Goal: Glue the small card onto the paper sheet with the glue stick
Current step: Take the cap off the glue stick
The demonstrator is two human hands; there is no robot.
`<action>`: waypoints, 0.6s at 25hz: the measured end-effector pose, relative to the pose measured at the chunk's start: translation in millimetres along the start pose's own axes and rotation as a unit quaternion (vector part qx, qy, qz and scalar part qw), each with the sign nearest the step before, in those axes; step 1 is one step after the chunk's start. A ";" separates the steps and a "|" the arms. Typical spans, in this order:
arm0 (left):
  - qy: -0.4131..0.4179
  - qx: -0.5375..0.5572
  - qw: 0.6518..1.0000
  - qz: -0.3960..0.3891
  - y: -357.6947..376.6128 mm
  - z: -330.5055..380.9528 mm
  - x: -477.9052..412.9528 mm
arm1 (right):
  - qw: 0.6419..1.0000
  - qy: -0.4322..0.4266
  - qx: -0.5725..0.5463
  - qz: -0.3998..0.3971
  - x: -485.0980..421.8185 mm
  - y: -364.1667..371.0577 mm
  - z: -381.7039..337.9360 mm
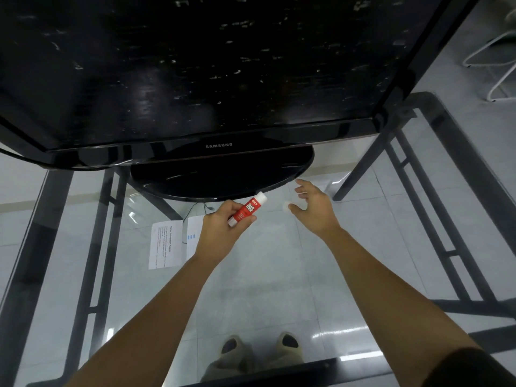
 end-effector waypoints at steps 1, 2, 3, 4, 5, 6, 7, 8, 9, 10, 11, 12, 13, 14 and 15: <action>0.002 0.006 1.000 0.002 -7.3 5.8 0.2 | 0.999 -0.012 -0.022 0.024 3.6 -11.0 -12.4; 0.002 0.016 1.000 0.005 -15.2 11.5 0.6 | 0.998 -0.027 -0.046 0.045 8.2 -22.2 -26.6; 0.002 0.025 1.000 0.009 -23.9 17.0 2.0 | 0.995 -0.043 -0.068 0.060 14.4 -31.6 -41.4; 0.003 0.028 1.000 0.013 -32.4 22.4 5.1 | 0.992 -0.056 -0.088 0.066 22.4 -38.2 -55.5; 0.008 0.023 1.000 0.020 -41.1 28.0 9.2 | 0.990 -0.064 -0.104 0.065 31.1 -43.0 -68.7; 0.013 0.009 1.000 0.026 -48.0 32.0 12.7 | 0.990 -0.064 -0.116 0.053 38.1 -43.4 -79.4; 0.021 -0.010 0.999 0.034 -54.0 36.2 16.7 | 0.990 -0.059 -0.126 0.031 45.2 -40.8 -88.8; 0.031 -0.029 0.998 0.041 -59.5 41.5 21.5 | 0.989 -0.053 -0.135 0.002 52.5 -36.6 -98.2; 0.041 -0.042 0.997 0.046 -61.7 45.7 24.8 | 0.988 -0.047 -0.146 -0.028 57.8 -30.1 -104.9; 0.054 -0.046 0.996 0.055 -65.5 52.7 30.4 | 0.985 -0.047 -0.155 -0.051 64.9 -25.3 -113.5; 0.067 -0.047 0.994 0.065 -68.1 59.1 34.4 | 0.983 -0.045 -0.166 -0.070 69.7 -20.7 -120.3; 0.077 -0.046 0.993 0.075 -69.8 64.6 37.3 | 0.980 -0.040 -0.178 -0.086 72.9 -16.3 -125.1; 0.084 -0.042 0.992 0.085 -71.8 69.5 40.4 | 0.977 -0.035 -0.187 -0.097 75.5 -12.6 -129.5; 0.089 -0.036 0.991 0.090 -72.0 73.8 42.4 | 0.975 -0.029 -0.195 -0.107 77.2 -9.6 -132.4; 0.095 -0.032 0.991 0.092 -71.9 77.3 44.0 | 0.973 -0.026 -0.201 -0.111 77.9 -8.0 -134.4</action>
Point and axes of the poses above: each hand's wrist, its own x-axis away from the middle knuckle, its own y-axis out of the palm, z = x × y, the point moved 9 cm from there along -x, towards the middle knuckle, and after that the axes turned 12 degrees about -x, right-handed, at the moved point
